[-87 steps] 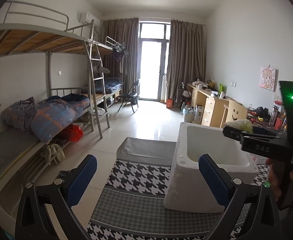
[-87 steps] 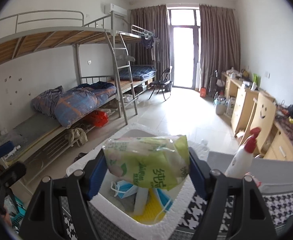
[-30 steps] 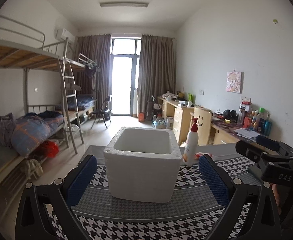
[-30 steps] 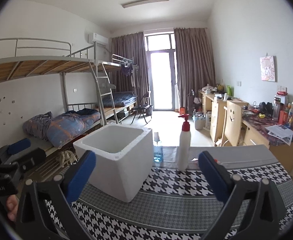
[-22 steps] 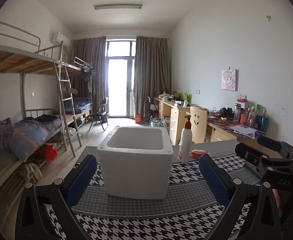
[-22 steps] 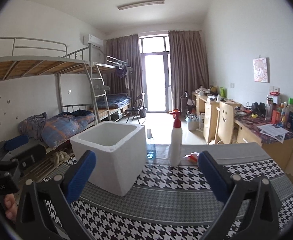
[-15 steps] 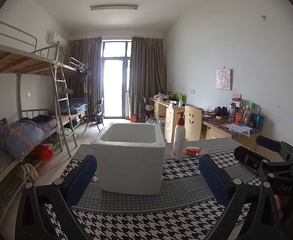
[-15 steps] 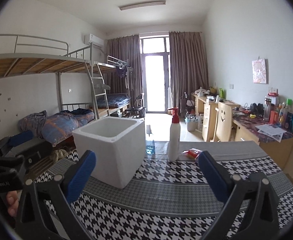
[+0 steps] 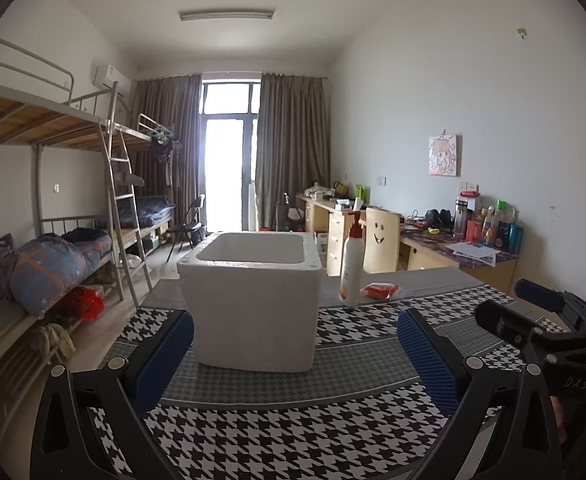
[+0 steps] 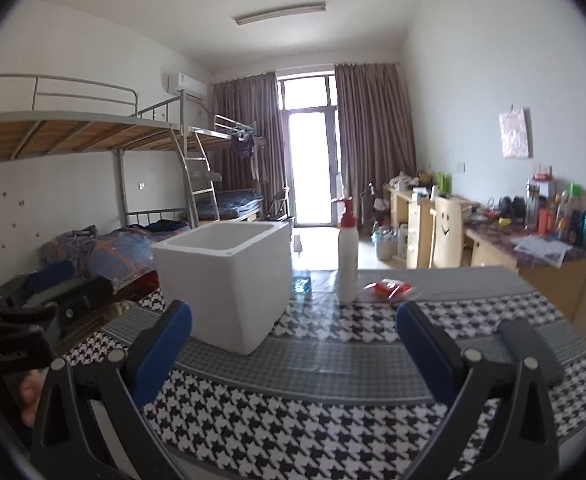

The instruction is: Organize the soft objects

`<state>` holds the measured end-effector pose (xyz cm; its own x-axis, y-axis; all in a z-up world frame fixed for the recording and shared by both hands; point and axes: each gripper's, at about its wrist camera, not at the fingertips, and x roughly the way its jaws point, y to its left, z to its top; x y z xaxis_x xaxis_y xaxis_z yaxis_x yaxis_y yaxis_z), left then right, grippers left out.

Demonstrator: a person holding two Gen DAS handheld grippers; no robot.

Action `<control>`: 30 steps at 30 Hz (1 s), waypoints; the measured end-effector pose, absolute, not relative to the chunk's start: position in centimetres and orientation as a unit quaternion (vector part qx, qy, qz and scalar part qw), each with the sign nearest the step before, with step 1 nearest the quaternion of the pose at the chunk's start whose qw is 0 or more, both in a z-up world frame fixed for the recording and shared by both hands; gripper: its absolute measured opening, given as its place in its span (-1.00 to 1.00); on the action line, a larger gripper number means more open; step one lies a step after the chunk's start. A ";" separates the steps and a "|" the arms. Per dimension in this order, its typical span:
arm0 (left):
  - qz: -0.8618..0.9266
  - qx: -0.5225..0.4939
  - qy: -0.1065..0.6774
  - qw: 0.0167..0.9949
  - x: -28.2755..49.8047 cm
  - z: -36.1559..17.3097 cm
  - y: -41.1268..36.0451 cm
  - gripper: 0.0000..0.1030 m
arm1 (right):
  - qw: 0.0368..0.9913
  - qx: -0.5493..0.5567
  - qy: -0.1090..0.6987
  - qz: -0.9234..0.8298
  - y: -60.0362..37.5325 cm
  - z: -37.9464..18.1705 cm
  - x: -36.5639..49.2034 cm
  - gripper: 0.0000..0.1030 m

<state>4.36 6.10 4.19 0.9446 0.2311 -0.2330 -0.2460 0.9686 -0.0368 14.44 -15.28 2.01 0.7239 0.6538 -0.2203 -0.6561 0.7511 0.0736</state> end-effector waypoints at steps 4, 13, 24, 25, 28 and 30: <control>0.111 -0.037 0.116 0.986 4.1 3.8 6.0 0.98 | 0.931 -0.020 0.114 0.347 -15.3 1.6 14.0 1.00; 0.107 -0.037 0.103 0.988 3.3 3.7 6.1 0.98 | 0.926 -0.011 0.118 0.360 -16.2 0.7 13.6 1.00; 0.106 -0.039 0.109 0.988 3.3 3.3 6.0 0.98 | 0.930 -0.002 0.117 0.348 -16.8 0.7 13.6 1.00; 0.105 -0.039 0.110 0.988 3.3 3.2 5.9 0.98 | 0.930 -0.001 0.117 0.348 -16.7 0.7 13.6 1.00; 0.103 -0.038 0.110 0.988 3.2 3.2 5.8 0.98 | 0.930 -0.001 0.118 0.347 -16.7 0.7 13.6 1.00; 0.102 -0.038 0.109 0.988 3.1 3.2 5.8 0.98 | 0.930 -0.003 0.118 0.348 -16.7 0.7 13.6 1.00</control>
